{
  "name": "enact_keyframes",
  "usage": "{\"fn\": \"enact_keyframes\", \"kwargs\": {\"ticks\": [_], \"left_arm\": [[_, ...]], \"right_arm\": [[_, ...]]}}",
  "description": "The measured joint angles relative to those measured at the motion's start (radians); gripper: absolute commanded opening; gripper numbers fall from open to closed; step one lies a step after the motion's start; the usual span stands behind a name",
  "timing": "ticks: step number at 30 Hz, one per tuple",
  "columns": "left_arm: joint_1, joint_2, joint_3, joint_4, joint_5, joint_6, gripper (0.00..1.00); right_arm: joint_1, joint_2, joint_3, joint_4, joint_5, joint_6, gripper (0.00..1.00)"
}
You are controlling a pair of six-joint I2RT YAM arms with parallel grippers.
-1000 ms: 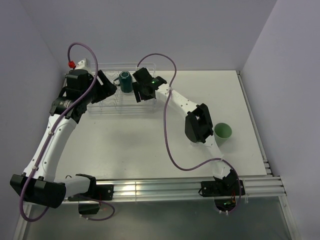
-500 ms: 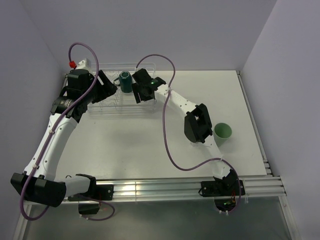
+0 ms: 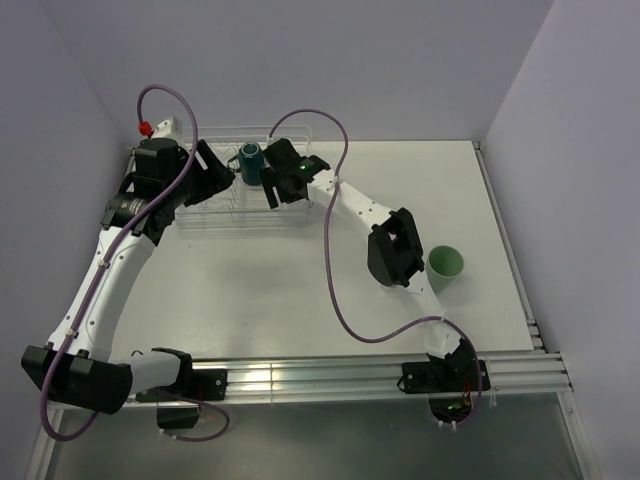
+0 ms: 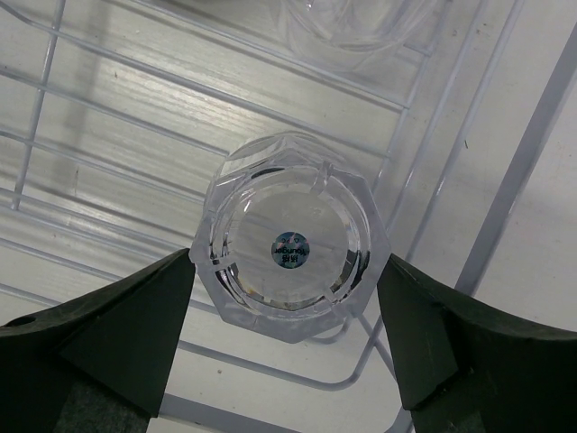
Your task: Load the cups into the dish rack
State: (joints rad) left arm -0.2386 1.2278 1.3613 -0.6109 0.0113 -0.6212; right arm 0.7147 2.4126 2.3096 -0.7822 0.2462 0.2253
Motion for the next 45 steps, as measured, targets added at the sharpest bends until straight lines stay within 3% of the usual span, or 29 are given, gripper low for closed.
{"fn": "enact_keyframes", "kwargs": {"ticks": [16,25,35,45], "left_arm": [[0.0,0.001,0.0,0.0,0.0,0.0,0.72],[0.0,0.001,0.0,0.0,-0.001,0.0,0.72],[0.0,0.0,-0.03,0.0,-0.001,0.0,0.72],[0.0,-0.001,-0.033,0.001,0.0,0.0,0.72]], "right_arm": [[0.021,-0.018,0.0,-0.006,0.011,-0.015,0.89],[0.027,-0.267,-0.063,-0.008,0.117,-0.014,0.87],[0.027,-0.812,-0.664,-0.013,0.289,0.095,0.81],[0.027,-0.988,-1.143,-0.034,0.283,0.267,0.73]]}}
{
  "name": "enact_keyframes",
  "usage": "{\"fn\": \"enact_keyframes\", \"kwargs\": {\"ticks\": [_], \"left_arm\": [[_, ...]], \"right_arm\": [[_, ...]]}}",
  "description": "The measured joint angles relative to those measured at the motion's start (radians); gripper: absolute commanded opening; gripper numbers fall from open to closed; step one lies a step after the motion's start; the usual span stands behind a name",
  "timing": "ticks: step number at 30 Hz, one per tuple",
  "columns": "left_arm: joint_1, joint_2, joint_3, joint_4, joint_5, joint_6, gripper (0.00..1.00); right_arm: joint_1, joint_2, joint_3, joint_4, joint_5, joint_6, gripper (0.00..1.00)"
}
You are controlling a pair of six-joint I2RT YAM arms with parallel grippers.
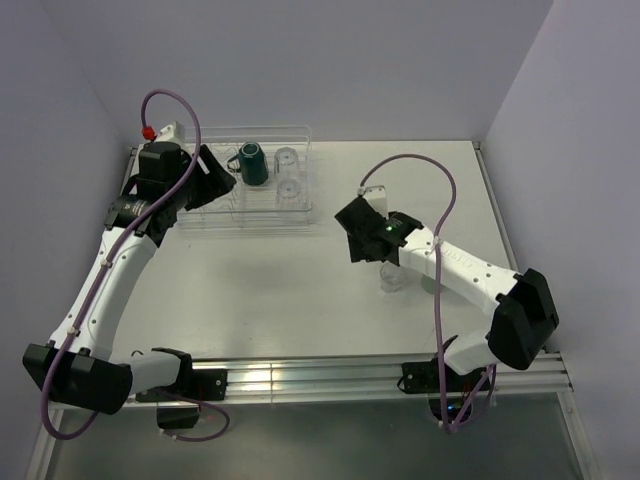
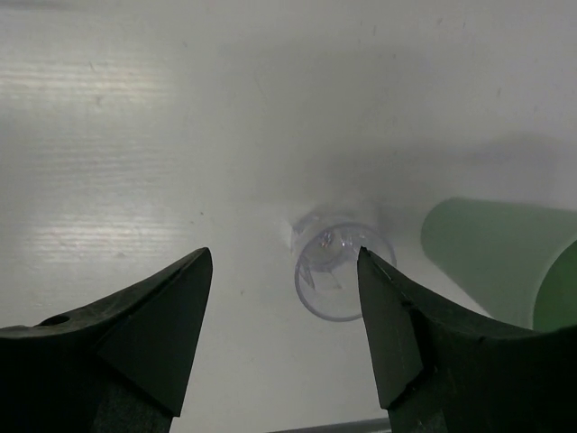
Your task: Load the cups into the dish rack
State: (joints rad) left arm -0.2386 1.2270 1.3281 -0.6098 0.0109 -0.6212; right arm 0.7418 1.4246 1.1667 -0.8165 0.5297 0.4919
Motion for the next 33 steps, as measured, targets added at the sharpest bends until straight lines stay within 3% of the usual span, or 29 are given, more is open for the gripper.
{"fn": "enact_keyframes", "kwargs": {"ticks": [9,16,23,33], "left_arm": [[0.0,-0.001,-0.016,0.003,0.003,0.0,0.72],[0.0,-0.001,-0.016,0.006,0.004,0.0,0.72],[0.0,-0.001,-0.016,0.006,0.005,0.0,0.72],[0.0,0.0,-0.023,0.008,0.018,0.0,0.72]], "right_arm": [[0.0,-0.01,-0.159,0.032,-0.038,0.098,0.68],[-0.003,-0.01,-0.192,0.062,-0.045,0.131,0.54],[-0.013,-0.009,-0.237,0.084,-0.053,0.146,0.49],[-0.04,0.024,-0.26,0.128,-0.072,0.148,0.11]]}}
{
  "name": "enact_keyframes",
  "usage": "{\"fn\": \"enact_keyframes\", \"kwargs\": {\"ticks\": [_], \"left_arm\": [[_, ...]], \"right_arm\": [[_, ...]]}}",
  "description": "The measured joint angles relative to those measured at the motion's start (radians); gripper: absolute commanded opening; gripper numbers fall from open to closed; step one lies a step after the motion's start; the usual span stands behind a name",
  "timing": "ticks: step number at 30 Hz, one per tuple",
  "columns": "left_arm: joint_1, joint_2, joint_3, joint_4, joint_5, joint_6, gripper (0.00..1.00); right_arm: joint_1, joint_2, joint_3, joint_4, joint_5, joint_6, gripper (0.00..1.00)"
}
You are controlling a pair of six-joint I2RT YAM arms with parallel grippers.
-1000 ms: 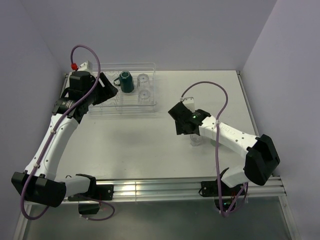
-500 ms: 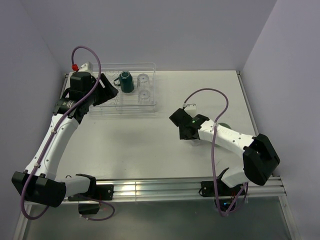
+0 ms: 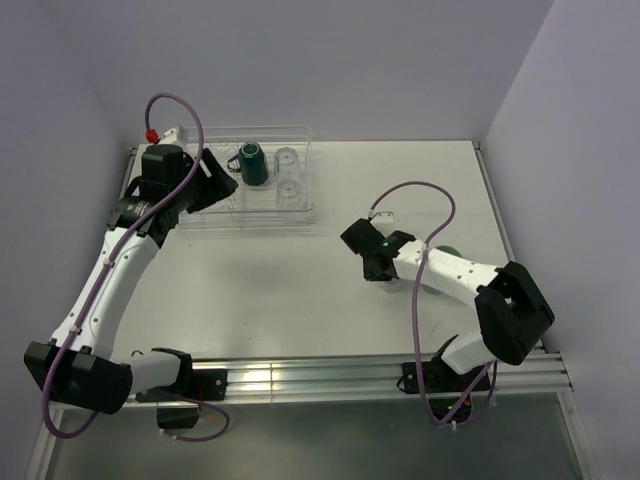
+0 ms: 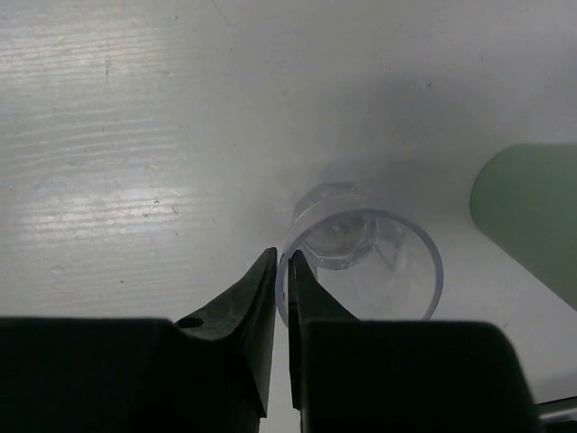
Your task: Load the cups into the dish rack
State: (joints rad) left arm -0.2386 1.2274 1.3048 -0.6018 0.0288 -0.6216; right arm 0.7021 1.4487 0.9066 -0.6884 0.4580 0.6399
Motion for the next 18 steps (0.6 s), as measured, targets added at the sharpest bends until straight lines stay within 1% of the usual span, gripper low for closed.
{"fn": "enact_keyframes", "kwargs": {"ticks": [1,2,8,11,14,15,18], "left_arm": [[0.0,0.0,-0.002,0.001,0.0,0.0,0.72],[0.0,0.0,-0.004,0.001,0.0,0.0,0.72],[0.0,0.006,-0.005,0.001,0.005,0.0,0.72],[0.0,0.014,-0.005,0.003,0.021,0.0,0.76],[0.0,0.023,-0.005,0.007,0.046,0.001,0.82],[0.0,0.025,-0.005,0.01,0.056,0.001,0.92],[0.002,0.027,-0.006,0.025,0.101,0.001,0.95]], "right_arm": [[-0.003,0.006,0.0,0.007,-0.001,-0.001,0.02],[-0.004,0.008,0.0,0.011,0.0,-0.006,0.0],[-0.027,0.009,0.036,0.0,-0.03,-0.025,0.0],[-0.029,0.01,0.143,-0.015,-0.065,-0.045,0.0],[-0.033,0.027,0.309,0.001,-0.117,-0.071,0.0],[-0.033,0.034,0.363,0.006,-0.144,-0.079,0.0],[-0.037,0.06,0.514,0.053,-0.251,-0.098,0.0]]}}
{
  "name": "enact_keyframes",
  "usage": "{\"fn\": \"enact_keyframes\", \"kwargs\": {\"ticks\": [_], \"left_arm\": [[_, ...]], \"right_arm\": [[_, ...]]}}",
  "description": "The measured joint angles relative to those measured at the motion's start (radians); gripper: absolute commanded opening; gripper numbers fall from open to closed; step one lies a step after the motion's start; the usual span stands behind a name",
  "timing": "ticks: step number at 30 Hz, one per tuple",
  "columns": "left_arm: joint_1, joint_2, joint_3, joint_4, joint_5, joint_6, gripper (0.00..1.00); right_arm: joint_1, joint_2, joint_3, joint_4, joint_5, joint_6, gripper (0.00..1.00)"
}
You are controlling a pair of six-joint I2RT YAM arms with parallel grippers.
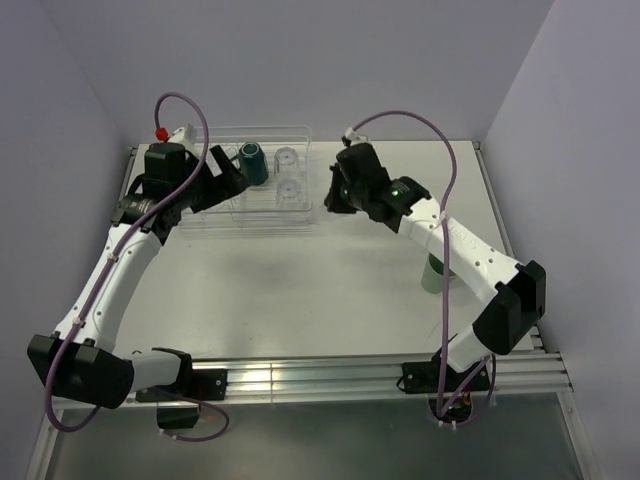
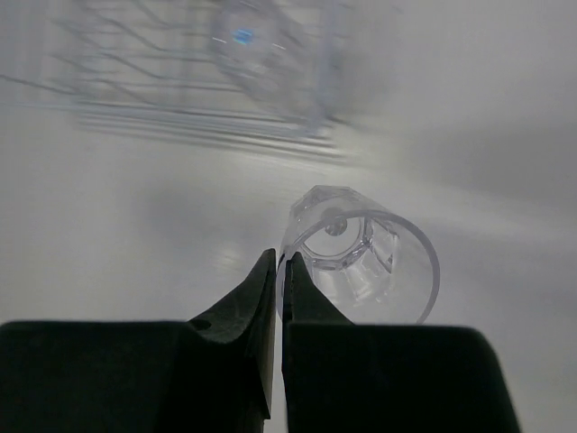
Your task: Load the cups into the dish rack
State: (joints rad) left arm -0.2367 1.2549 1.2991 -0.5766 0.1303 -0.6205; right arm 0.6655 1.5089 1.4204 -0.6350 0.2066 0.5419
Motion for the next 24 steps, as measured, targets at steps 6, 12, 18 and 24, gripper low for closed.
{"fn": "enact_keyframes", "kwargs": {"ticks": [6,12,18,24], "left_arm": [[0.005,0.0,-0.015,0.097,0.142,-0.023,0.98],[0.019,-0.011,-0.087,0.254,0.278,-0.09,0.98],[0.026,-0.04,-0.197,0.384,0.367,-0.161,0.97],[0.026,-0.067,-0.212,0.473,0.406,-0.191,0.98]], "right_arm": [[-0.044,0.082,0.18,0.163,-0.338,0.019,0.0],[-0.12,0.17,0.191,0.417,-0.706,0.178,0.0],[-0.174,0.245,0.141,0.768,-0.947,0.443,0.0],[-0.197,0.309,0.091,1.123,-1.082,0.722,0.0]]}}
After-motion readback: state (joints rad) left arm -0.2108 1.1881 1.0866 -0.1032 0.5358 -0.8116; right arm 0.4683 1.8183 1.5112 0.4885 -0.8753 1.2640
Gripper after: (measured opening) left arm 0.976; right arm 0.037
